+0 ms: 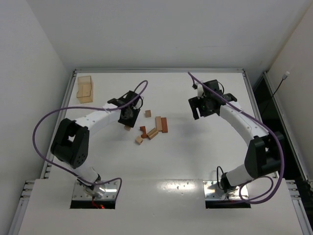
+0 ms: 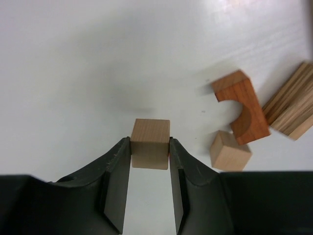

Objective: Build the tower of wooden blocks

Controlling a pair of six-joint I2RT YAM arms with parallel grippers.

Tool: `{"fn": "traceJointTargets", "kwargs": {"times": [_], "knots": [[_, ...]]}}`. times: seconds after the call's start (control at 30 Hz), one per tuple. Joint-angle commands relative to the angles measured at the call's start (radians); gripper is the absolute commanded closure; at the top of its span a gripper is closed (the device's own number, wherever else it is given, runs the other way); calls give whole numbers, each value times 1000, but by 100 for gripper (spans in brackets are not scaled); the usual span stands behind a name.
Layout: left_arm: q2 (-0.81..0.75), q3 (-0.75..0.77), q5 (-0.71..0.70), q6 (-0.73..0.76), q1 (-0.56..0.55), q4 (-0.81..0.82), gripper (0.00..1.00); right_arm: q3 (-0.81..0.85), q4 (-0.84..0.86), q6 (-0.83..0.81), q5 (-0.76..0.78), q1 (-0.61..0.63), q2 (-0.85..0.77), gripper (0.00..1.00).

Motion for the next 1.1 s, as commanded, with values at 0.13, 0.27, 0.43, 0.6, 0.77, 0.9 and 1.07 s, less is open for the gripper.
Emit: {"fn": "traceJointTargets", "kwargs": {"times": [0.13,0.27,0.43,0.6,0.77,0.9,1.07], "knots": [[-18,151,-124,-314,-53,-73,100,33,23,24,-12,-4,-39,31],[88,294,-83,-386,-71,-158,100,33,23,24,-12,-4,-29,31],[204,465,-20,-460,-81,-184,100,33,23,24,-12,-4,-19,31],[261,547,6,-512,-133,-193,100,33,32,44,-3,-4,-9,31],[261,556,8,-556,-165,-170,100,43,41,88,60,-15,0,31],[301,565,-3,-575,-214,-161,100,43,41,160,150,-38,0,14],[349,587,-12,-585,-237,-161,100,33,41,225,165,-114,-9,6]]}}
